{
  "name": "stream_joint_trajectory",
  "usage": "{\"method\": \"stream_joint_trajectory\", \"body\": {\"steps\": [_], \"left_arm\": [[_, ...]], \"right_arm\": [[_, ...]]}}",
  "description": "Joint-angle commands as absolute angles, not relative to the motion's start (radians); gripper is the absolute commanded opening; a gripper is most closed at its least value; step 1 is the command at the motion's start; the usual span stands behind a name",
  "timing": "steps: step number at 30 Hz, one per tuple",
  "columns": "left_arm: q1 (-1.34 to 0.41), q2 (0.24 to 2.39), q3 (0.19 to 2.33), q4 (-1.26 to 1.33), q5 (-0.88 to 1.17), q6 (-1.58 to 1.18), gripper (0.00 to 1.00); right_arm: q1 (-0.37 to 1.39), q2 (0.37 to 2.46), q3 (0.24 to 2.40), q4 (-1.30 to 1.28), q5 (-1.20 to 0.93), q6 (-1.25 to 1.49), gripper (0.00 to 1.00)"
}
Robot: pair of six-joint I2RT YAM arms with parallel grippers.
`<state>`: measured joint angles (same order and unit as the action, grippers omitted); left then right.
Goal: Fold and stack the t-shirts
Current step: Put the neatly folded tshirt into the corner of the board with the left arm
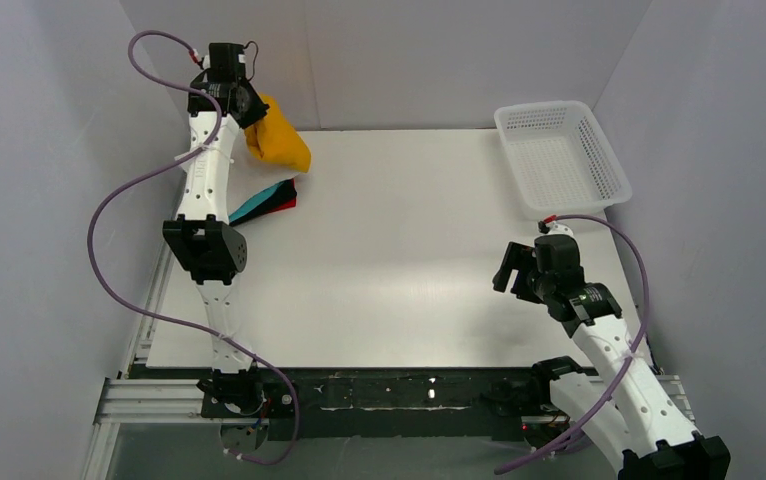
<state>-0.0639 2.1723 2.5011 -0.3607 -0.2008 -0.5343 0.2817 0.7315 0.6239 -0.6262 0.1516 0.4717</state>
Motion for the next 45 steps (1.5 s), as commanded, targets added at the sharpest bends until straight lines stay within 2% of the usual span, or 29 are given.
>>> {"method": "stream_joint_trajectory", "body": {"steps": [1,12,24,30,37,42,45], "left_arm": [[-0.019,2.148,2.518,-0.375,-0.133,-0.586,0.0],[0.138,2.108,2.413,-0.425,0.091,-0.512,0.0],[0.276,2.162,2.341,-0.428,0.296,-0.489,0.0],[0.337,2.153,2.216,-0.413,0.383,-0.469,0.0],[0.398,2.206,2.169,-0.444,0.423,-0.427,0.03],[0.411,2.24,2.179,-0.453,0.415,-0.349,0.15],[0.41,2.254,2.208,-0.451,0.385,-0.327,0.12]], "right_arm": [[0.278,0.763,0.629,-0.608,0.167,0.481,0.85],[0.278,0.808,0.643,-0.61,0.172,0.478,0.85],[0.278,0.862,0.655,-0.626,0.193,0.497,0.85],[0.279,0.899,0.665,-0.63,0.195,0.496,0.85],[0.278,0.938,0.678,-0.649,0.193,0.506,0.85],[0.278,0.966,0.691,-0.653,0.198,0.506,0.85],[0.279,0.983,0.707,-0.662,0.208,0.506,0.84]]}}
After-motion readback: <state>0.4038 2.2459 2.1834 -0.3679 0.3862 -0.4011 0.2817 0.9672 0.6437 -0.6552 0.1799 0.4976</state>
